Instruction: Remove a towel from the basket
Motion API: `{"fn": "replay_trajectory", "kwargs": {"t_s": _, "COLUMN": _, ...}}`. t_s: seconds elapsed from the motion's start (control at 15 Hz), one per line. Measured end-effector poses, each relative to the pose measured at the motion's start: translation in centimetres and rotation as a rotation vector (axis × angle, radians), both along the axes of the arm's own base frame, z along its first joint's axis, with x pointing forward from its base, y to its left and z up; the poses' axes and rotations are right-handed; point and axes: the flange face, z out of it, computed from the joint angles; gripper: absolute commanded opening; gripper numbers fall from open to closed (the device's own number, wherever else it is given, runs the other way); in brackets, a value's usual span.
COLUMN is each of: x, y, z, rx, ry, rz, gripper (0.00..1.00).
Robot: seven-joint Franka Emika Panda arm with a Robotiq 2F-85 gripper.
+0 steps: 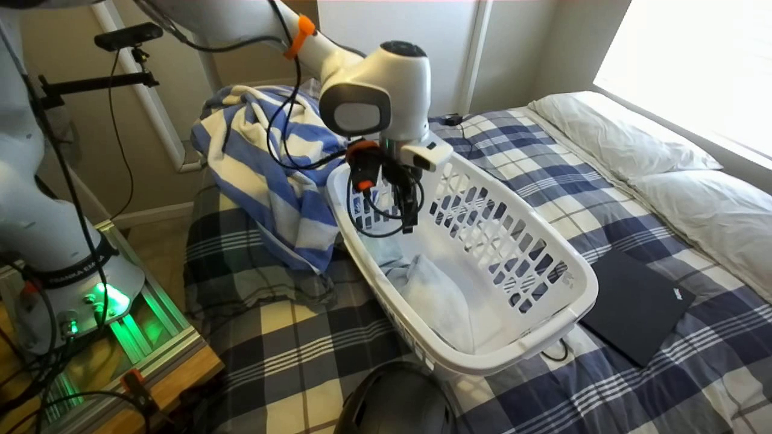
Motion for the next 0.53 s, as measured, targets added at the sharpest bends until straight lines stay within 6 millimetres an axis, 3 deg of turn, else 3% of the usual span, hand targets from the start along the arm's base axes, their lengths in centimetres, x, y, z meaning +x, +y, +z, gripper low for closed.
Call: {"fn": "replay_trajectory", "kwargs": {"t_s": 0.53, "x": 3.2, "y": -0.4, "z": -7.4, "rx": 0.004, "ry": 0.042, "rz": 0.023, "gripper": 1.0}}
